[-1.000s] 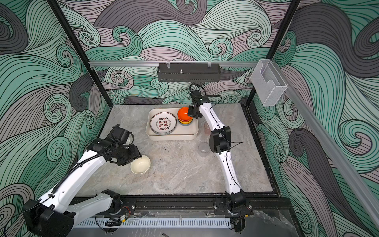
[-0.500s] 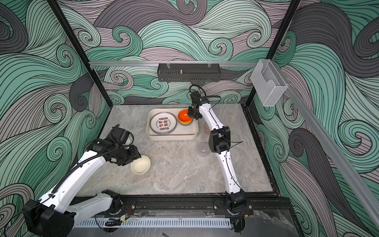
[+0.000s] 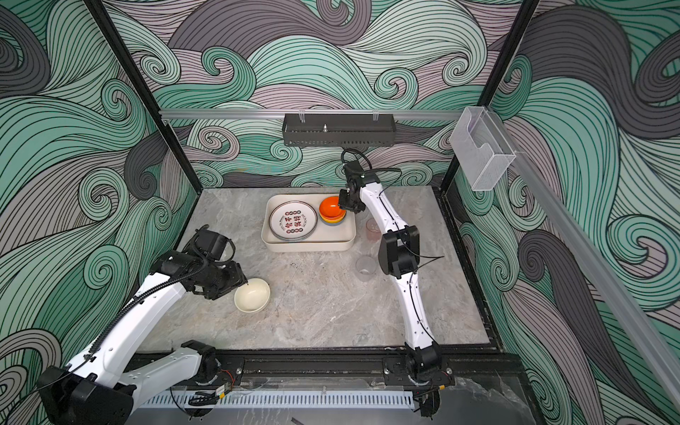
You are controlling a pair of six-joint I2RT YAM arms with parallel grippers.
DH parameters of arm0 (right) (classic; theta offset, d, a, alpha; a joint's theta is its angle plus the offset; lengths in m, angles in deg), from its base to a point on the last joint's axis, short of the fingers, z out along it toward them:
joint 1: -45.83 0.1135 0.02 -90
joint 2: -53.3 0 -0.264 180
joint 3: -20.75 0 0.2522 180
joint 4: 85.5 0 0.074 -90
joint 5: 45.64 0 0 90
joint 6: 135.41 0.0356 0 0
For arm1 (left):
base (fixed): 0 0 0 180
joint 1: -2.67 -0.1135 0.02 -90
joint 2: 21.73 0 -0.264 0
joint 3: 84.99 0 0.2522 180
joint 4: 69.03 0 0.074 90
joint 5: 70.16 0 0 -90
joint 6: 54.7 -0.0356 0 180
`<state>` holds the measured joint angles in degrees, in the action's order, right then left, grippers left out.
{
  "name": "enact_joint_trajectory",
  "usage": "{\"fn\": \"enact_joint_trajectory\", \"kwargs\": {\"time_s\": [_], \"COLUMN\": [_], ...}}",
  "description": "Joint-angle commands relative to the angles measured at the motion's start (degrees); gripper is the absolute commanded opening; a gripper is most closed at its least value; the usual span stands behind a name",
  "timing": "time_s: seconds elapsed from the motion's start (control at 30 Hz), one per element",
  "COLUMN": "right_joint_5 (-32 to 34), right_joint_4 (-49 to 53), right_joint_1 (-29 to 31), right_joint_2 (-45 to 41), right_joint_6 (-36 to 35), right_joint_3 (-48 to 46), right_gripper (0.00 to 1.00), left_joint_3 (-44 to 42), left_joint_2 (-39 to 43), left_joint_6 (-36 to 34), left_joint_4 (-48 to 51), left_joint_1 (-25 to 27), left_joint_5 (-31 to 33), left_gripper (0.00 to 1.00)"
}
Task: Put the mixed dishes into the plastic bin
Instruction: 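Lower the orange bowl onto the yellow bowl and open the right gripper, then move the right gripper to the white bowl rim while the left gripper hovers nearby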
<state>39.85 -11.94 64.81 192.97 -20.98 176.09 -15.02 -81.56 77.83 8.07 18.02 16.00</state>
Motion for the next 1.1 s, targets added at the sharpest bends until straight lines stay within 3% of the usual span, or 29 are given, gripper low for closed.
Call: {"fn": "enact_joint_trajectory", "kwargs": {"time_s": [0.0,0.27,0.7,1.07], "right_joint_5": [0.0,-6.2,-24.5,-32.4], "right_joint_4": [0.1,-5.6,-21.7,-28.2], "right_joint_1": [-0.2,0.9,3.2,8.1], "right_joint_2": [-6.1,-17.8,-38.9,-50.5], "right_joint_6": [-1.3,-2.2,-2.5,-5.1], "right_joint_3": [-2.3,-17.1,-48.0,-65.0], "right_gripper": [0.4,0.43,0.45,0.49], "left_joint_3": [-0.3,-2.4,-6.4,-10.6], "left_joint_2": [1.2,1.4,1.5,-1.9], "left_joint_6": [1.0,2.6,5.4,5.7], "left_joint_4": [3.2,4.0,3.0,-1.1], "left_joint_1": [-0.8,-1.6,-2.2,-2.2], "left_joint_5": [3.4,3.6,5.0,2.5], "left_gripper": [0.62,0.63,0.57,0.54]}}
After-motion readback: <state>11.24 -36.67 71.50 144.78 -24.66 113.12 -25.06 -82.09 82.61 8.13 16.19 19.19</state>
